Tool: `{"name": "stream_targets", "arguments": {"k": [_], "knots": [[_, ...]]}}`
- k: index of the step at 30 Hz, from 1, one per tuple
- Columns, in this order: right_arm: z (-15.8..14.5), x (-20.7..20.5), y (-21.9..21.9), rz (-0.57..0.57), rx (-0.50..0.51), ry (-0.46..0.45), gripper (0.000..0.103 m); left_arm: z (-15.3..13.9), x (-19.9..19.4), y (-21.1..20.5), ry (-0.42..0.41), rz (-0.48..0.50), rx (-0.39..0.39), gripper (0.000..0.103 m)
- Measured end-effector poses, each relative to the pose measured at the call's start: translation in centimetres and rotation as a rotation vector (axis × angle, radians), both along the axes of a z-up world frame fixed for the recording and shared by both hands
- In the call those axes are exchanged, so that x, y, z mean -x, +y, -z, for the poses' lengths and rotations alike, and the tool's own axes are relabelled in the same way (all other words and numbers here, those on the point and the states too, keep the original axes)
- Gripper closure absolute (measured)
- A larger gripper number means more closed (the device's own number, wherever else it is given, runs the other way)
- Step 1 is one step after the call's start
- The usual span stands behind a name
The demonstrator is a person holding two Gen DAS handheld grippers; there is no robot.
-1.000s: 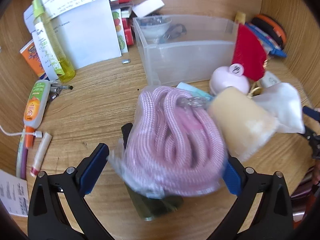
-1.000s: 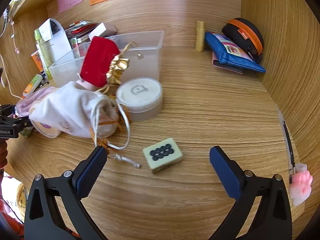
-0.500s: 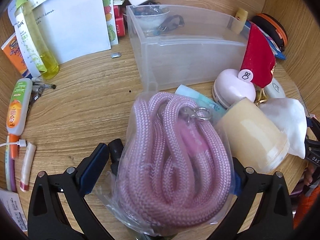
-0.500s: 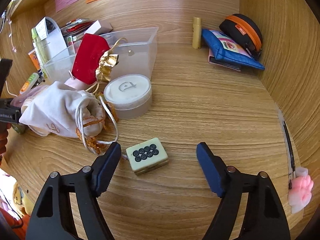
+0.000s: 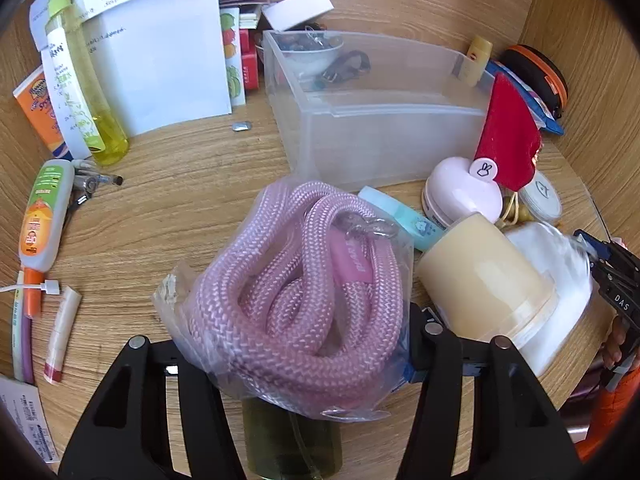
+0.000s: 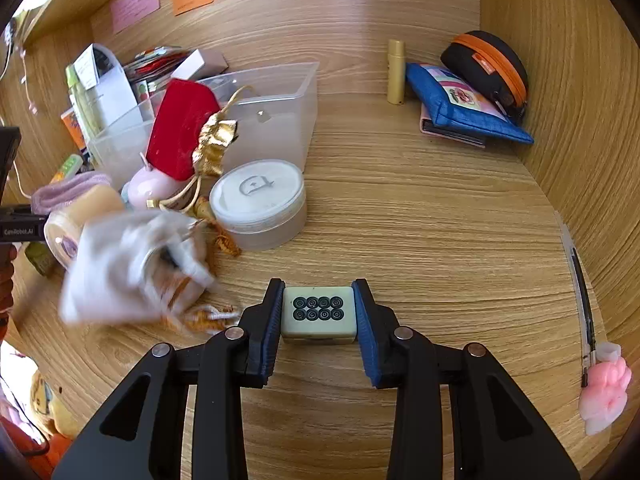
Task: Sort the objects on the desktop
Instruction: 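Grasp the green mahjong tile with the right gripper while left holds pink rope bag, then carry the tile and rope bag to the clear box and release both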
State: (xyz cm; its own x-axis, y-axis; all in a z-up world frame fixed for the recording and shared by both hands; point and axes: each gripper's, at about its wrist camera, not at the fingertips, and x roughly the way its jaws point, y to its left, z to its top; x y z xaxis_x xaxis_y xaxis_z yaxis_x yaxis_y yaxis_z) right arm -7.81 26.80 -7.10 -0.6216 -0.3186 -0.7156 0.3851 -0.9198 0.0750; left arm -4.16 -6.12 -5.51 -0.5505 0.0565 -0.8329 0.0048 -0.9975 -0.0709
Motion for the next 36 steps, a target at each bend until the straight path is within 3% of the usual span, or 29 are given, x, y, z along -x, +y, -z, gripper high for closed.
{"name": "stream_targets", "arguments": {"k": [11, 12, 20, 28, 36], "knots": [[-2.4, 0.1, 0.3, -0.003, 0.05, 0.036, 0.072, -2.8, -1.5, -0.9, 0.105, -0.034, -0.006, 0.054], [-2.9, 0.1, 0.1, -0.004, 0.047, 0.05, 0.072, -3.2, -1.6, -1.0, 0.118, -0.037, -0.007, 0.058], [-6.0, 0.8, -0.7, -0.026, 0.056, 0.139, 0.072, -5.1, -2.3, -1.8, 0.179, -0.055, -0.029, 0.058], [-9.5, 2.3, -2.8, -0.086, 0.063, 0.235, 0.072, -6.9, -1.7, -2.6, 0.223, -0.069, -0.037, 0.058], [-11.9, 4.7, -5.6, -0.159, 0.1, 0.254, 0.072, -9.1, 0.6, -2.9, 0.259, -0.061, -0.054, 0.058]]}}
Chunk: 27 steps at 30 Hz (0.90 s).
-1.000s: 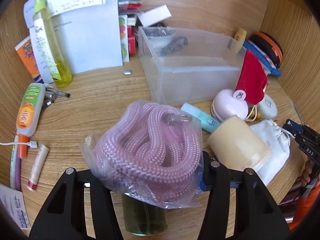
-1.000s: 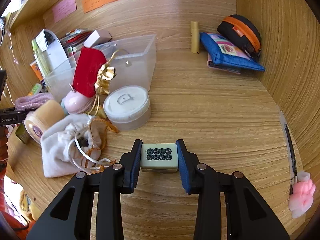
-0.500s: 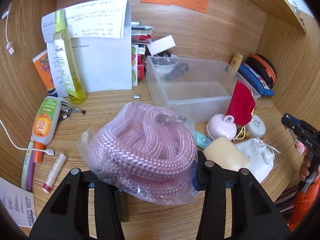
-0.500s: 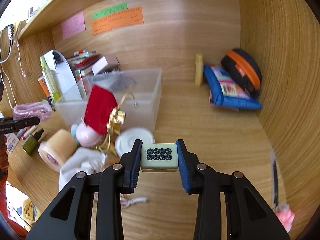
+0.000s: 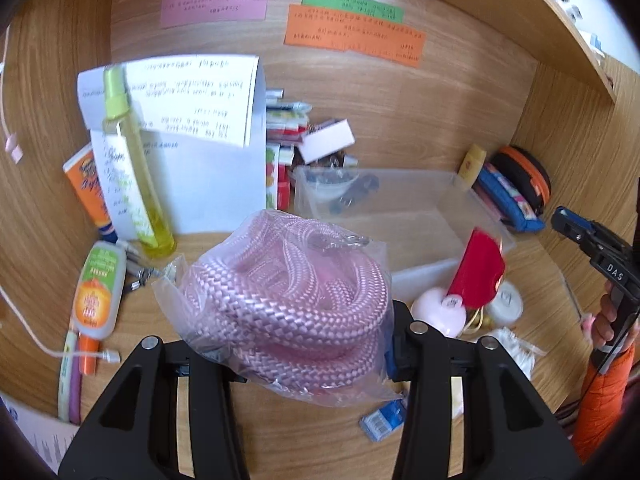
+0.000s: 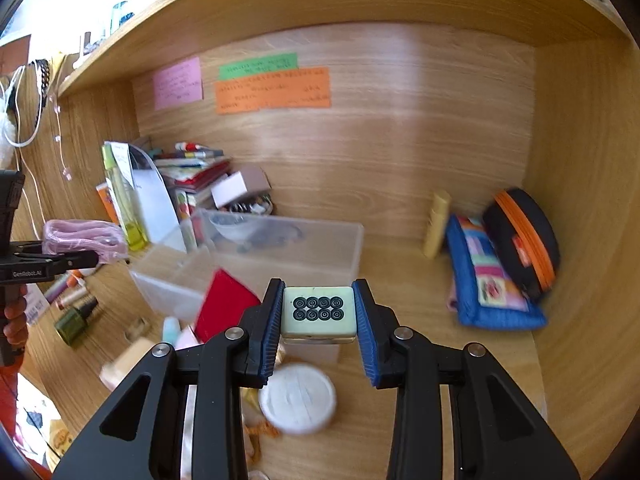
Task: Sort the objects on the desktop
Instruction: 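Carry the tile and rope bag to the clear box and release both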
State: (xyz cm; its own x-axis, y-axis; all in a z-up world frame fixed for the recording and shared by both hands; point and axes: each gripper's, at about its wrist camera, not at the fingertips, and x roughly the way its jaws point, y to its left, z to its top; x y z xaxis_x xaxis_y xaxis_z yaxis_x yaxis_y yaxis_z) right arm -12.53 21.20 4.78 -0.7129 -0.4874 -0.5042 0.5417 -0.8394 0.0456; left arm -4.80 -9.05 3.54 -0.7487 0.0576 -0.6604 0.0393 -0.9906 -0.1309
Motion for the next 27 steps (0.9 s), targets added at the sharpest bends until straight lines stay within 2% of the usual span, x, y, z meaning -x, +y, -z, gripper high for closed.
{"name": "stream_targets", "arguments": {"k": [6, 10, 15, 21, 27], "knots": [[-1.2, 2.2, -2.0, -0.018, -0.001, 0.014, 0.072, -1.5, 2.6, 0.6, 0.038, 0.03, -0.025, 0.058], [-1.5, 4.3, -3.1, -0.001, 0.004, -0.007, 0.072, -1.7, 4.8, 1.7, 0.034, 0.05, -0.03, 0.058], [-1.3, 6.9, -4.7, 0.003, -0.007, -0.048, 0.072, -1.2, 8.0, 2.7, 0.011, 0.074, -0.074, 0.058], [1.8, 9.7, -6.6, -0.003, -0.038, -0.149, 0.072, 1.3, 11.8, 3.7, -0.07, 0.106, -0.155, 0.058], [4.6, 10.1, -7.8, -0.033, -0.105, -0.193, 0.072, 4.2, 13.1, 5.3, -0.11, 0.096, -0.105, 0.058]]}}
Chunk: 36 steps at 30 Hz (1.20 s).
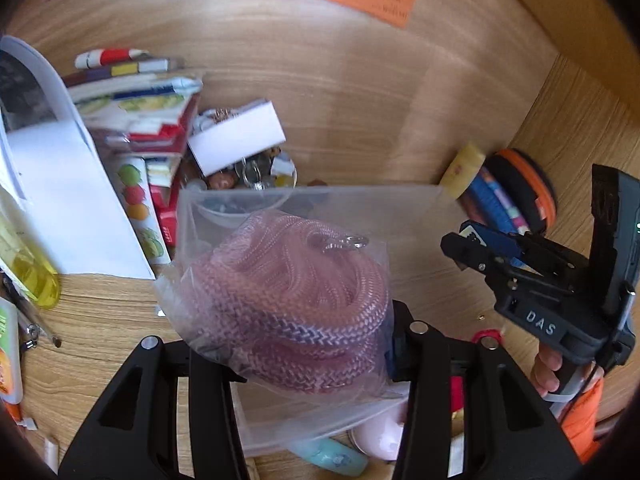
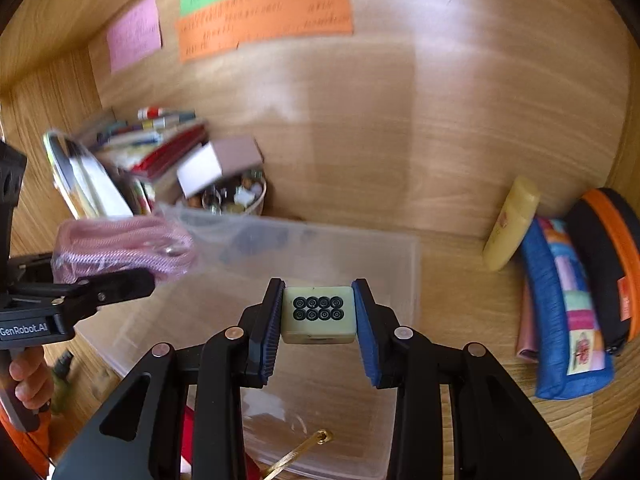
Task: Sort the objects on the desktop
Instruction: 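Carry the tile and rope bag to the clear box and release both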
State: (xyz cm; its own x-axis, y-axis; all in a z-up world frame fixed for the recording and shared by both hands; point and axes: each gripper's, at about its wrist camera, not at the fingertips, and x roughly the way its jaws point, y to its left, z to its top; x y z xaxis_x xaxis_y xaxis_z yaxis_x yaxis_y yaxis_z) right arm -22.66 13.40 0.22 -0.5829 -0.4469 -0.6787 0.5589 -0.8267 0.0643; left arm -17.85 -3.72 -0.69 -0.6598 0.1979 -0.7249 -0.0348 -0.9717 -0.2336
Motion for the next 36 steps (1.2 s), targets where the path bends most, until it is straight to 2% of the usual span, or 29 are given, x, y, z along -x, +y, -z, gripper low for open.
{"name": "stream_targets", "arguments": {"k": [4, 12, 18, 22, 27, 29, 32, 36], "knots": [[1.0, -0.2, -0.9, -0.021, -0.039, -0.014, 0.072, 1.5, 0.4, 0.9, -0.027, 0.014, 0.026, 0.058], [1.5, 0.3, -0.6, -0.007, -0.046, -0.051, 0.072, 1.6, 0.1, 2.2, -0.007, 0.003, 0.13, 0.058], [1.9, 0.2, -1.1, 0.007, -0.085, -0.033, 0.072, 1.5, 0.0, 2.0, -0.003, -0.002, 0.154, 0.057], [1.7, -0.2, -1.4, 0.006, -0.095, -0.02, 0.071, 1.6, 0.1, 1.8, -0.008, -0.014, 0.152, 0.049], [1.3, -0.6, -1.1, 0.03, -0.094, 0.02, 0.047, 1.0, -0.1, 1.4, 0.001, -0.02, 0.136, 0.048], [1.0, -0.8, -1.1, 0.041, -0.088, 0.038, 0.041, 0.7, -0.3, 1.3, 0.005, -0.016, 0.122, 0.046], [0.4, -1.2, -0.7, 0.051, -0.068, 0.061, 0.03, 0.1, -0.7, 1.4, 0.025, -0.019, 0.121, 0.038], [-0.1, -1.6, -0.6, 0.048, -0.054, 0.084, 0.024, -0.8, -1.4, 1.3, 0.067, -0.03, 0.132, 0.025]]}}
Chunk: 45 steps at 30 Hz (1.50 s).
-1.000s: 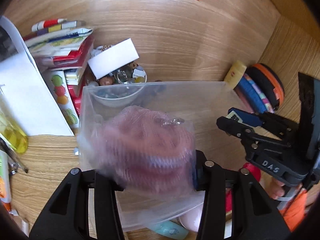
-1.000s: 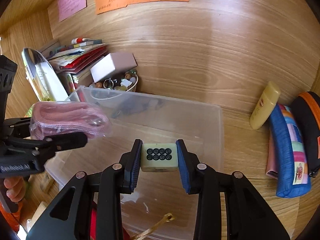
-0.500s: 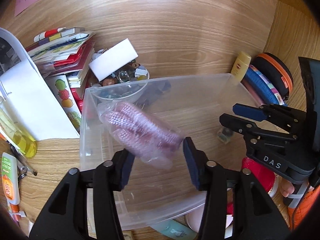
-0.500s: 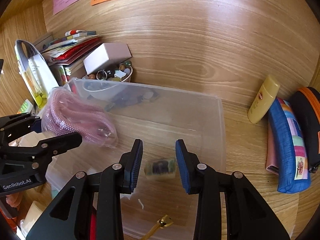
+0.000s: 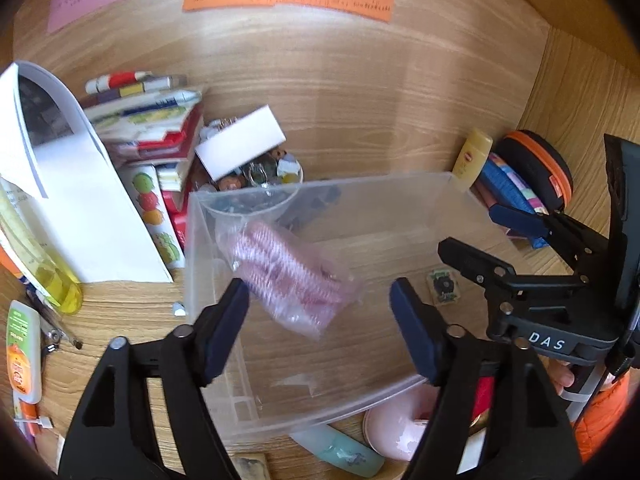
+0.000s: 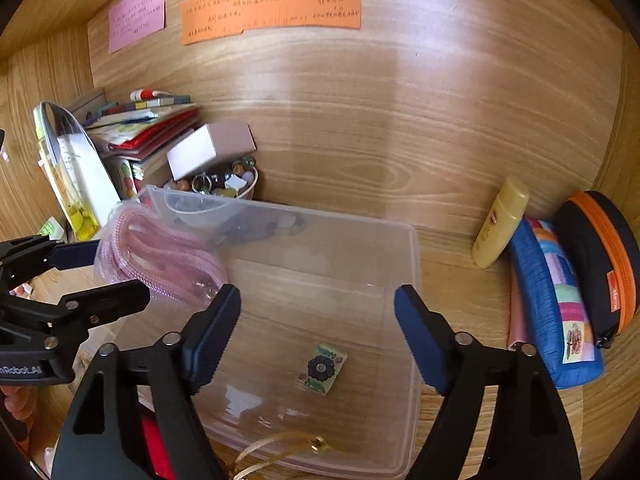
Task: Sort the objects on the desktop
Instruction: 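Carry the tile and rope bag to the clear box and release both, then grasp the olive pump bottle with the left gripper while right grasps red pouch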
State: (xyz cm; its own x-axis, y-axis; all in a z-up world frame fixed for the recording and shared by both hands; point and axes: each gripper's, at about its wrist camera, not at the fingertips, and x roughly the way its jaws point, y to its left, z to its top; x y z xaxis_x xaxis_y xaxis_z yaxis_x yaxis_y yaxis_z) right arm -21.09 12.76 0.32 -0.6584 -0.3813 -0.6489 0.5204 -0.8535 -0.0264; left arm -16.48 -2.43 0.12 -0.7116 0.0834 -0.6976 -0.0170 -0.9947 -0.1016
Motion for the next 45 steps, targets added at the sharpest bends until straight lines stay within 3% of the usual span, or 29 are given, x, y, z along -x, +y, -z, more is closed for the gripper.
{"name": "stream_targets", "arguments": {"k": [5, 14, 18, 24, 28, 33, 35, 37, 45], "knots": [[-0.3, -0.3, -0.3, -0.018, 0.002, -0.003, 0.023, -1.0, -0.6, 0.2, 0.052, -0.001, 0.039, 0.019], [-3.2, -3.0, 0.8, -0.071, 0.036, 0.058, 0.019, -3.4, -2.0, -0.6, 0.079, 0.005, 0.002, 0.012], [-3.9, -5.3, 1.0, -0.084, 0.002, 0.118, 0.016, -4.3, -3.6, -0.8, 0.094, 0.0, 0.045, 0.01], [-4.0, -7.7, 1.3, -0.106, -0.006, 0.132, 0.015, -4.5, -6.6, -1.9, 0.102, -0.024, 0.108, 0.008], [-4.3, -9.2, 1.5, -0.118, 0.01, 0.128, 0.015, -3.9, -8.8, -3.3, 0.079, -0.04, 0.12, 0.008], [-4.3, -10.8, 1.8, -0.1, 0.001, 0.146, 0.013, -3.0, -11.2, -5.9, 0.041, -0.066, 0.071, 0.008], [-4.0, -11.0, 1.8, -0.086, -0.006, 0.142, 0.007, -2.2, -12.3, -7.5, 0.017, -0.094, 0.049, 0.008], [-3.4, -11.2, 1.9, -0.072, -0.009, 0.138, 0.002, -1.4, -12.8, -8.4, -0.005, -0.113, 0.035, 0.008], [0.1, -11.0, 0.7, -0.081, -0.07, 0.064, 0.001, 2.8, -14.9, -9.7, -0.138, -0.113, 0.006, 0.008]]}}
